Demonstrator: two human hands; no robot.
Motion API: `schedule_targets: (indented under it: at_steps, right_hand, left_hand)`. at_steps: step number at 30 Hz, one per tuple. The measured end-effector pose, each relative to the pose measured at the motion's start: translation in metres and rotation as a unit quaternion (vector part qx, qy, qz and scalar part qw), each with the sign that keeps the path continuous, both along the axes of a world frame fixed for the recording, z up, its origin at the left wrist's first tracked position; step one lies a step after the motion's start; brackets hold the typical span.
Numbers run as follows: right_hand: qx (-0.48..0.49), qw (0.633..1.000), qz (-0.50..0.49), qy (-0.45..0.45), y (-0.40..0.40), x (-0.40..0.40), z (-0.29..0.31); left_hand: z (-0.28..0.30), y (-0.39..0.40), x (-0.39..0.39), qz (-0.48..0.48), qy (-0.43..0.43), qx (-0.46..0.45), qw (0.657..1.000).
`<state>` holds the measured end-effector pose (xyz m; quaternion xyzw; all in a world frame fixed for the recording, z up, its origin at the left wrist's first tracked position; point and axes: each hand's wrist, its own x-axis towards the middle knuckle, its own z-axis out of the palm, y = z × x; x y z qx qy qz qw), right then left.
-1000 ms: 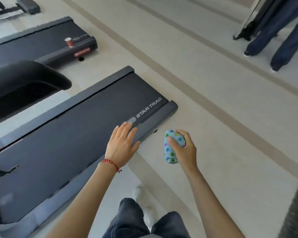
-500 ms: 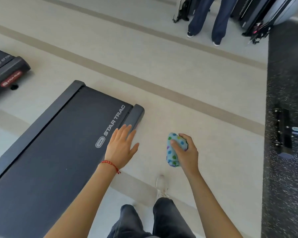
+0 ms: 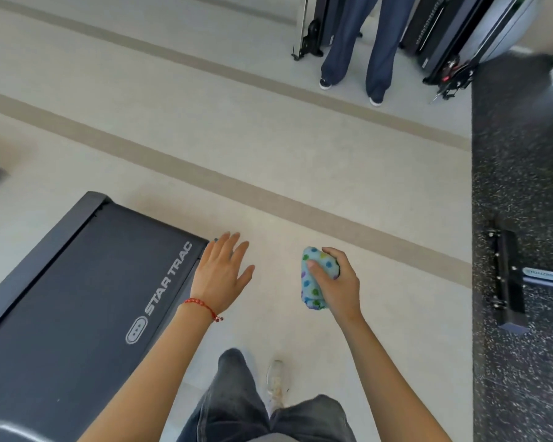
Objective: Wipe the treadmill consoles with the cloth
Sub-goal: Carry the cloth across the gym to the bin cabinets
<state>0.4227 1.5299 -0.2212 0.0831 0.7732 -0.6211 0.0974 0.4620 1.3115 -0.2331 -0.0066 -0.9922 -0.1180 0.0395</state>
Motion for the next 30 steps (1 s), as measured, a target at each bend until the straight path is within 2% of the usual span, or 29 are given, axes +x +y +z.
schedule_targets:
  at_steps: [7, 20, 30]
  right_hand:
    - [-0.001, 1.000, -0.002, -0.003, -0.030, -0.118, -0.004]
    - [0.003, 1.000, 0.007, 0.007, -0.136, -0.354, 0.005]
    - [0.007, 0.996, 0.087, 0.009, -0.202, -0.517, 0.002]
  left_hand:
    - [-0.004, -0.028, -0.114, 0.022, 0.003, 0.002, 1.000]
    - [-0.007, -0.136, -0.343, 0.023, -0.024, -0.002, 0.999]
    - [-0.010, -0.189, -0.469, 0.125, -0.026, -0.002, 0.992]
